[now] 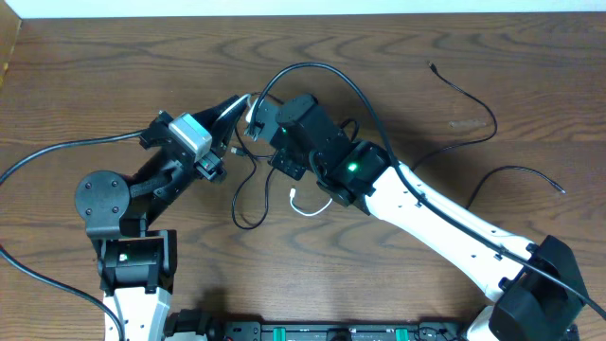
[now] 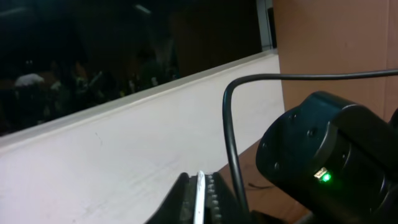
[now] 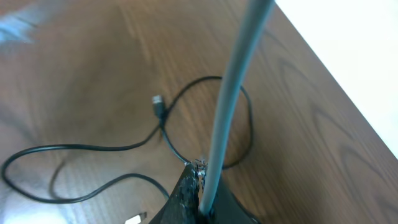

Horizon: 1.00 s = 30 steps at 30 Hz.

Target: Untangle cables

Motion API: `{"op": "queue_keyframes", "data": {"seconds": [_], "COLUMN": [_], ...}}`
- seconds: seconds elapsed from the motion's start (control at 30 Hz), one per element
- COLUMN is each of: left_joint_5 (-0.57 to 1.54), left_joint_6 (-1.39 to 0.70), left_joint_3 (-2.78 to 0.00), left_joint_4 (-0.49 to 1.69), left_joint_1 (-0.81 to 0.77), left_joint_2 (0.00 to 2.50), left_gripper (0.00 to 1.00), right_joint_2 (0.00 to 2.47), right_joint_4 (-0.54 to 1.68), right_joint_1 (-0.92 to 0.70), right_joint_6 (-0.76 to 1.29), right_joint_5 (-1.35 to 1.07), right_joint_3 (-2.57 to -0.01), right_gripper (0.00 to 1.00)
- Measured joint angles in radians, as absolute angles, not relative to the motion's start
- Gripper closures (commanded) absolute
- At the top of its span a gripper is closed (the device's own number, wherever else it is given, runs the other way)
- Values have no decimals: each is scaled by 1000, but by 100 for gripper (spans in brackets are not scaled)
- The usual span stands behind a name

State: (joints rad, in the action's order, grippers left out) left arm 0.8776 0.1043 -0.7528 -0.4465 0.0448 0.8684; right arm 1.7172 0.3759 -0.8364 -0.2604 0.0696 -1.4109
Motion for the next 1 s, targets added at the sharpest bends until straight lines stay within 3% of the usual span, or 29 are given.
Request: {"op": "queue_keyframes", "data": {"seconds": [0.07, 0.1, 0.57, 0.8, 1.0], "left_joint_5": [877, 873, 649, 622, 621], "left_joint_6": [100, 100, 97, 97, 97], "left_joint_3": [-753, -753, -753, -753, -753], "left_joint_4": [-446, -445, -310, -310, -310], "left_joint_1": [45, 45, 44, 44, 44], "left_joint_2": [868, 868, 968, 1070, 1137], "left_gripper": [4, 0, 1, 1, 2], "right_joint_2": [1717, 1717, 1599, 1437, 1295], "right_joint_4": [377, 381, 391, 275, 181], "right_joint_1": [-836, -836, -792, -603, -364], "right_joint_6": [-228, -211, -126, -131, -187], "right_joint_5": [135, 180, 971, 1216, 1237], "right_joint_3": [-1411, -1411, -1411, -1411, -1411], "right_gripper": [99, 99, 99, 99, 99]}}
